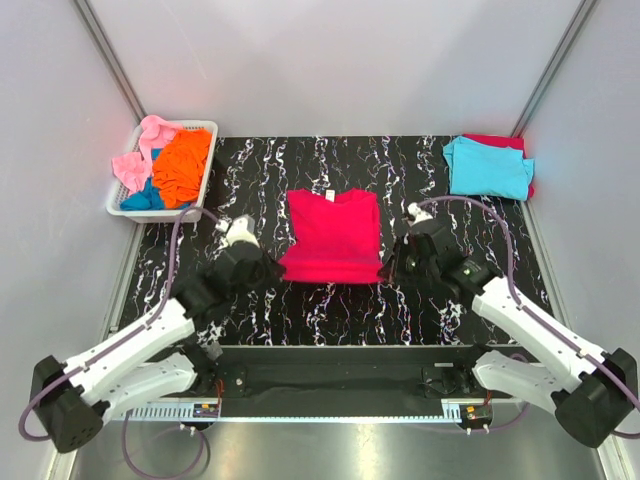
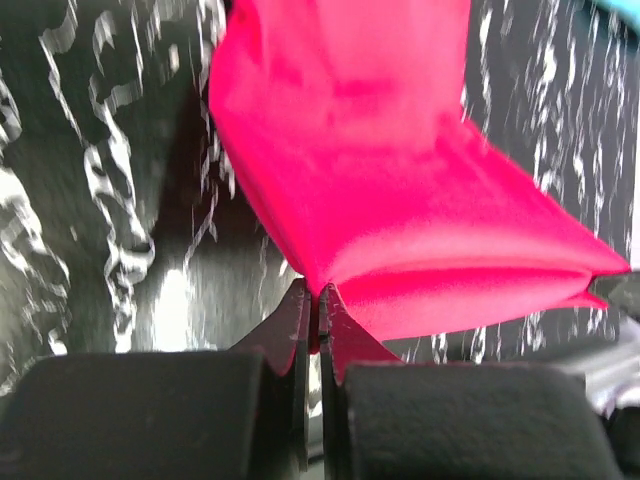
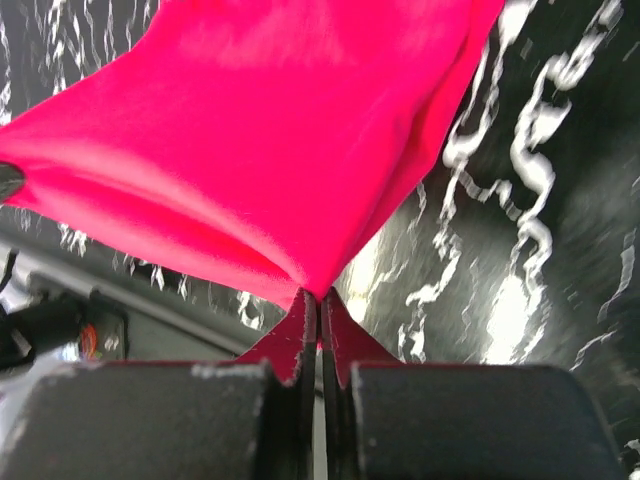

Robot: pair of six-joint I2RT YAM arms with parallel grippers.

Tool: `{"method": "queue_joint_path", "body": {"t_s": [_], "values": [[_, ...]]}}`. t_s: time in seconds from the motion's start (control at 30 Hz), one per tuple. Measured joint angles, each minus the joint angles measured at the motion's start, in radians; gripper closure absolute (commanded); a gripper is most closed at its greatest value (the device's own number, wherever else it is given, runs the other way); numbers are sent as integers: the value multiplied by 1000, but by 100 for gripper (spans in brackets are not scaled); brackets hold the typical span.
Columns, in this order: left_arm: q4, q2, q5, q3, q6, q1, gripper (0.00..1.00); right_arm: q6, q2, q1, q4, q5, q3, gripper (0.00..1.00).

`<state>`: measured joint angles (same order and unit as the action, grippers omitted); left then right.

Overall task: Fold and stack the t-shirts
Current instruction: Fold the tshirt

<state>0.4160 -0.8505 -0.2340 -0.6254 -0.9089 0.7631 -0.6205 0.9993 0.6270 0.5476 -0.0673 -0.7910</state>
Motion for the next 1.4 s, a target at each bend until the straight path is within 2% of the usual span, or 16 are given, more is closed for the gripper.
{"method": "queue_joint_path", "body": {"t_s": [0.2,0.33,0.53,0.8,1.1,1.17,1.2,1.27,1.3,1.4], "values": [[32,-205,-113,-223,82,-5,100,78,110,1,11,103,-117,100],[27,-367,-136,-347,128,-40,100,134,224,-3,3,163,-177,100],[5,-514,-114,-441,168,-124,100,213,376,-79,-55,173,-294,100],[-65,-716,-50,-585,207,-235,100,296,619,-200,-160,109,-499,100],[-119,-1054,34,-856,278,-333,100,332,932,-271,-241,55,-701,100],[-124,-1137,57,-933,299,-346,93,333,995,-283,-251,53,-747,99],[-124,-1172,72,-969,310,-351,77,333,1027,-289,-252,54,-771,92],[-129,-1234,97,-1028,333,-362,60,327,1080,-297,-251,55,-814,70],[-132,-1257,108,-1048,339,-367,48,325,1100,-301,-251,56,-834,56],[-148,-1287,117,-1059,357,-382,39,326,1135,-307,-250,61,-875,49]]}}
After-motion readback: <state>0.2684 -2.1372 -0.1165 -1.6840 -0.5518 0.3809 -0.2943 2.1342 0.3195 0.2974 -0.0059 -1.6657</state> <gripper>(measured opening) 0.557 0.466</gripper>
